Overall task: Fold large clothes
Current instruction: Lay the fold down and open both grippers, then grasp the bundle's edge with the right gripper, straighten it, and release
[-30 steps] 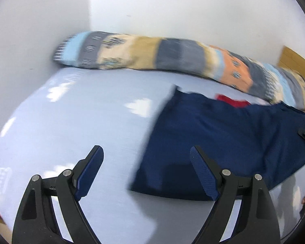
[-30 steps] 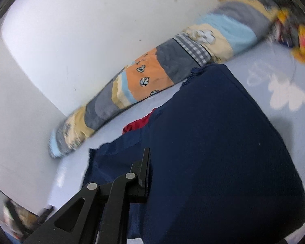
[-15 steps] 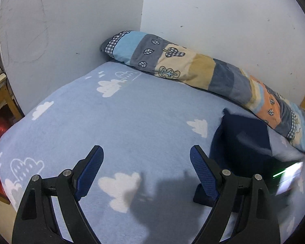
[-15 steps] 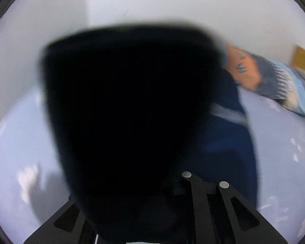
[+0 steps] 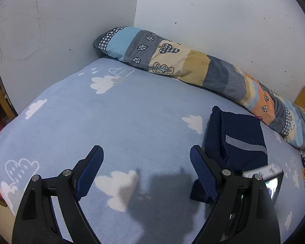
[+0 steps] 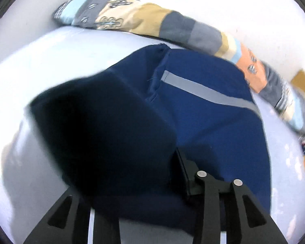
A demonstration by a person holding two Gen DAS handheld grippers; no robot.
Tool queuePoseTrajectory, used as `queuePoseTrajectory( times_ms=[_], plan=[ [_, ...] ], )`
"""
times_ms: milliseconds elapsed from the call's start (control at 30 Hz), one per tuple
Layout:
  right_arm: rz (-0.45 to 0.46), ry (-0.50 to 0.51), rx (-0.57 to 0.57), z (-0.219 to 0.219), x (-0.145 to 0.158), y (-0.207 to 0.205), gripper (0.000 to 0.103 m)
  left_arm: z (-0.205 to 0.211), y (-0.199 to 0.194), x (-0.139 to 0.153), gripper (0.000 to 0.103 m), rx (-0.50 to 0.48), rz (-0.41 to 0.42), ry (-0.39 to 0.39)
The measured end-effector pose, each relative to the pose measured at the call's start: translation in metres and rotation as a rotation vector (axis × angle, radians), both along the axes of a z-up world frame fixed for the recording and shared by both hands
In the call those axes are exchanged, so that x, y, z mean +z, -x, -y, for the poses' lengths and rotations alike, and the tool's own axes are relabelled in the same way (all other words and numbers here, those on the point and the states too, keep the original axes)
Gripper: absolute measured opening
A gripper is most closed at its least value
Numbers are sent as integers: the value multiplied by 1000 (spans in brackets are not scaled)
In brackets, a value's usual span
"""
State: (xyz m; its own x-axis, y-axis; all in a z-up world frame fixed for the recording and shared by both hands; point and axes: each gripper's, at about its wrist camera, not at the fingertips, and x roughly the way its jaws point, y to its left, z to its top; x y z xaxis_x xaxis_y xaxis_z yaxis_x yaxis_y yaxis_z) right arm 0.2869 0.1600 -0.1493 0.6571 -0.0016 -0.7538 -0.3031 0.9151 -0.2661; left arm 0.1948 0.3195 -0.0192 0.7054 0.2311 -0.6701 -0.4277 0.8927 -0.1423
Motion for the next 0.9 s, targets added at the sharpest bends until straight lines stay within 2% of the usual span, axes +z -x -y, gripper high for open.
queuePoseTrajectory(
  times_ms=[67, 133, 167, 233, 300, 400, 433, 467, 533, 633, 667, 733, 767, 800, 833, 900],
  plan=[
    [1, 7, 39, 1, 4, 17, 51, -3, 1, -1, 88, 6, 3, 15],
    [-41, -42, 113, 9, 11, 34, 59, -4, 1, -2, 88, 5, 0, 27],
    [-69, -84, 154, 15, 16, 45, 60, -4, 1, -3, 88, 0, -1, 30],
    [-122, -201, 246, 32, 31, 61, 55, 1, 0, -4, 88, -19, -7, 27],
    [-116, -389, 284, 61, 58, 67, 56, 8, -2, -4, 88, -44, -12, 13],
    [-32, -467, 143, 103, 83, 49, 56, 15, -5, -5, 88, -68, -23, -3],
    [-7, -474, 91, 118, 86, 37, 53, 18, -7, -7, 88, -75, -28, -2],
    [2, -455, 32, 131, 83, 23, 42, 21, -9, -8, 88, -83, -34, 1],
    [-46, -385, -35, 142, 60, 2, 30, 25, -11, -9, 88, -96, -40, 5],
    [-238, -355, -61, 149, -5, -12, 31, 33, -16, -10, 88, -110, -49, -11],
    [-222, -379, -53, 154, -10, -13, 31, 36, -18, -11, 88, -115, -54, -15],
    [-237, -376, -47, 153, 2, -16, 28, 43, -22, -13, 88, -133, -65, -20],
    [-242, -407, -55, 156, 12, -19, 29, 48, -24, -15, 88, -144, -73, -29],
    [-215, -480, -51, 163, 30, -21, 28, 52, -26, -16, 88, -152, -81, -41],
    [-179, -502, -44, 165, 45, -28, 32, 57, -28, -17, 88, -161, -88, -54],
    [-102, -483, -50, 165, 70, -55, 34, 66, -33, -20, 88, -183, -106, -74]
  ],
)
